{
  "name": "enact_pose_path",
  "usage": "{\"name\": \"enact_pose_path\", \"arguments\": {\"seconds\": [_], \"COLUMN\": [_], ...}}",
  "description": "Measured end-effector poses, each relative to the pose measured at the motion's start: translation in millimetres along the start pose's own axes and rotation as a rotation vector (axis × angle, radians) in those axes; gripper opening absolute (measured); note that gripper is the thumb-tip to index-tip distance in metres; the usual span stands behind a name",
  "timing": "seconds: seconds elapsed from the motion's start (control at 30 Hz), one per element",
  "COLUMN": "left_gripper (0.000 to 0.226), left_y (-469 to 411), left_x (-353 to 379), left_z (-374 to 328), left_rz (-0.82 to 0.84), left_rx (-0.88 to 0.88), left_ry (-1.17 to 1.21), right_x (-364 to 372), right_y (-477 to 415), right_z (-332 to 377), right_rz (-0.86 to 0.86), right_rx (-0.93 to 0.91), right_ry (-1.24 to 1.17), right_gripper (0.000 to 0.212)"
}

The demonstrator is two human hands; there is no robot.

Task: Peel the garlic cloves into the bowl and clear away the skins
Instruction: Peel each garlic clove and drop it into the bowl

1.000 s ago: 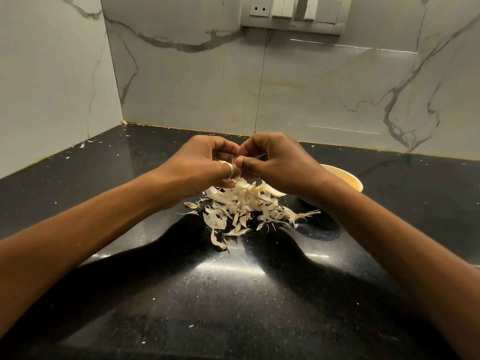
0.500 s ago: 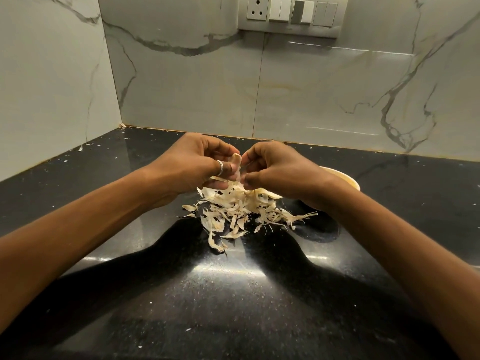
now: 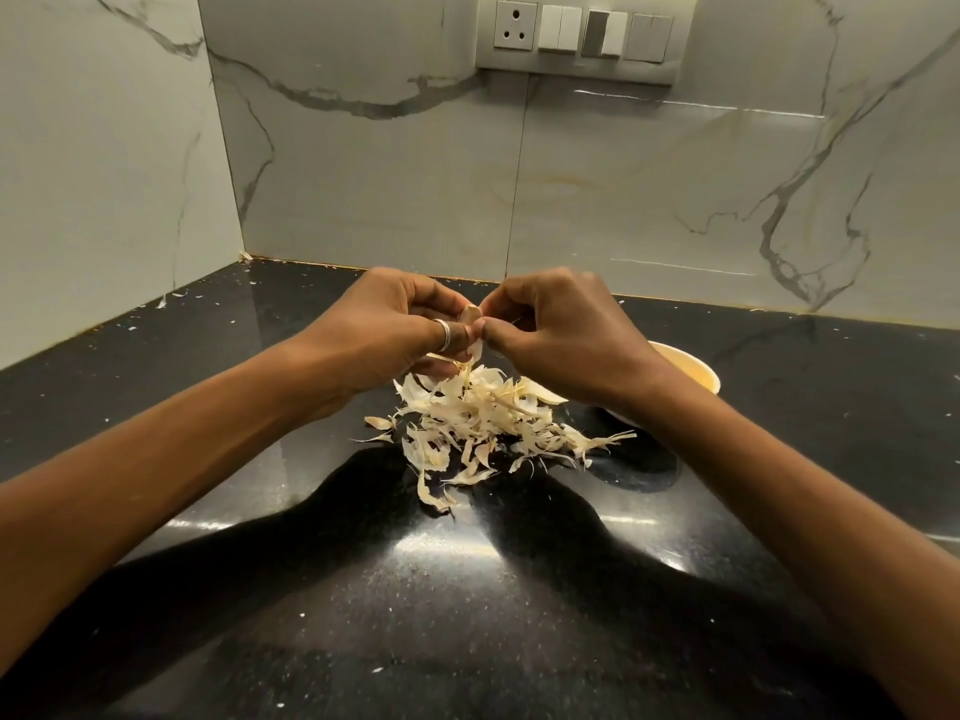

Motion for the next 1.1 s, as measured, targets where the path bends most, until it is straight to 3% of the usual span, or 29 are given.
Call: {"name": "enact_pose_path", "arguments": {"seconds": [0.13,0.2,0.37,0.57,0.7,1.1], "left_gripper": [0.018,0.021,0.020,0.015,0.013,0.012], "left_y": [-1,-1,0,1,3,5], "left_x": [-3,-2,-2,-1,1,3], "left_z": [1,0,-1,-1,-3,-4], "left_rz": [-0.018,-0.011,-0.048,-0.077,-0.073,-0.024], "left_rx": [-0.011,-0.029,-0.055,-0.074,-0.074,-0.101], "left_ry": [0.026,0.044,0.049,-0.016,-0.033,-0.005], "right_x": [4,7,12,10,3,1], "right_y": [0,2,2,3,3,0], "right_z": [-5,-7,-8,-10,-1,-1], "right_rz": [0.163,0.143,-0.012,-0.050,-0.097,-0.031], "right_rx": [0.157,0.168,0.073,-0.049,-0.067,-0.121], "right_ry": [-0.298,-0.346,-0.183,0.197,0.162,0.121], "right_gripper": [0.029,0.037,0.011,0.013,0.023,0.015]}}
Point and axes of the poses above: each hand's wrist, its own y-axis away from the middle knuckle, its own x-axis out of the palm, z = x × y, the point moved 2 cm from there along -y, towards the middle knuckle, and after that the axes turned 6 degrees about -x, right-handed, at the moved point
